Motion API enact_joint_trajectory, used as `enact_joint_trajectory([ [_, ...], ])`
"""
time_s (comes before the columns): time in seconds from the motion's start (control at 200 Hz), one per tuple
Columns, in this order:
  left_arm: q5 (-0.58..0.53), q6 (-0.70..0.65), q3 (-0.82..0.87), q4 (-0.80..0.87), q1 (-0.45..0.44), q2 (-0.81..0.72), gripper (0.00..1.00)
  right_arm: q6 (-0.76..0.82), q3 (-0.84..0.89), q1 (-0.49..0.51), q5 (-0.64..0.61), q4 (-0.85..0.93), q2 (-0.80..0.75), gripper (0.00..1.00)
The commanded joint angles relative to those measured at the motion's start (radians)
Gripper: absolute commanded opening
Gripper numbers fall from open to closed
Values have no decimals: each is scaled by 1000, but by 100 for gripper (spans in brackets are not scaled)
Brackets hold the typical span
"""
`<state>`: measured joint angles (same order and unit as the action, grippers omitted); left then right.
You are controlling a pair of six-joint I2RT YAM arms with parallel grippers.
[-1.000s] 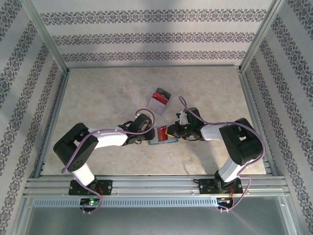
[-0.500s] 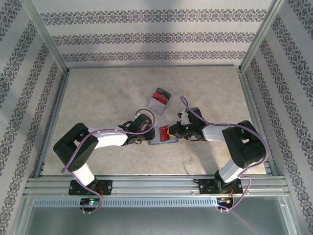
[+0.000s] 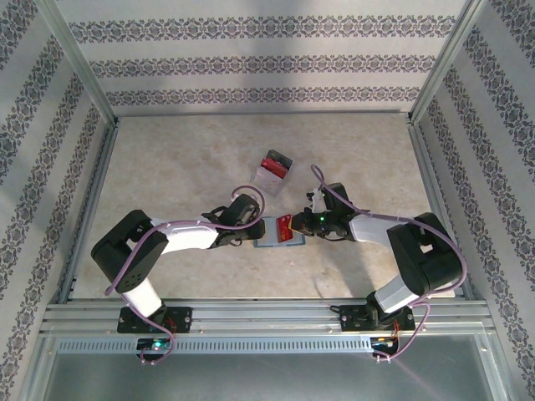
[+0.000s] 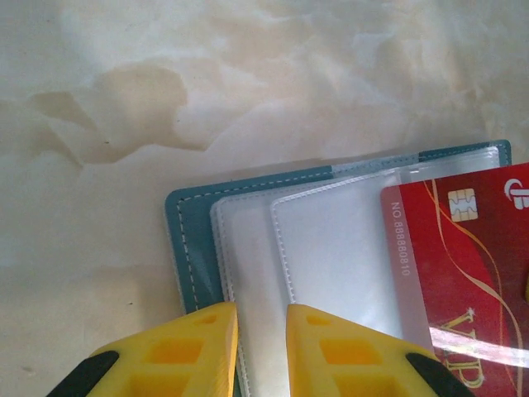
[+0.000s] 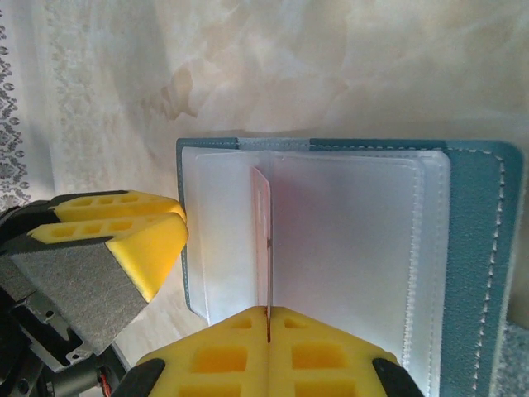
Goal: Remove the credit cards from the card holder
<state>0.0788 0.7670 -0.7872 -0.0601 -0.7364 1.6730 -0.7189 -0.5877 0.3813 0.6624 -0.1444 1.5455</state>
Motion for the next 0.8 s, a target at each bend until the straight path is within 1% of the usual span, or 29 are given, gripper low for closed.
enact_joint_trajectory([
  [0.0, 3, -11, -1, 11, 15, -7, 23, 43, 0, -12, -33, 61, -34, 3],
  [0.65, -19, -31, 3, 36, 15, -61, 24, 97, -35, 3, -43, 144, -140, 3],
  [0.799, -30, -31, 10, 45, 16, -80, 32, 118, -55, 11, -54, 181, -168, 3],
])
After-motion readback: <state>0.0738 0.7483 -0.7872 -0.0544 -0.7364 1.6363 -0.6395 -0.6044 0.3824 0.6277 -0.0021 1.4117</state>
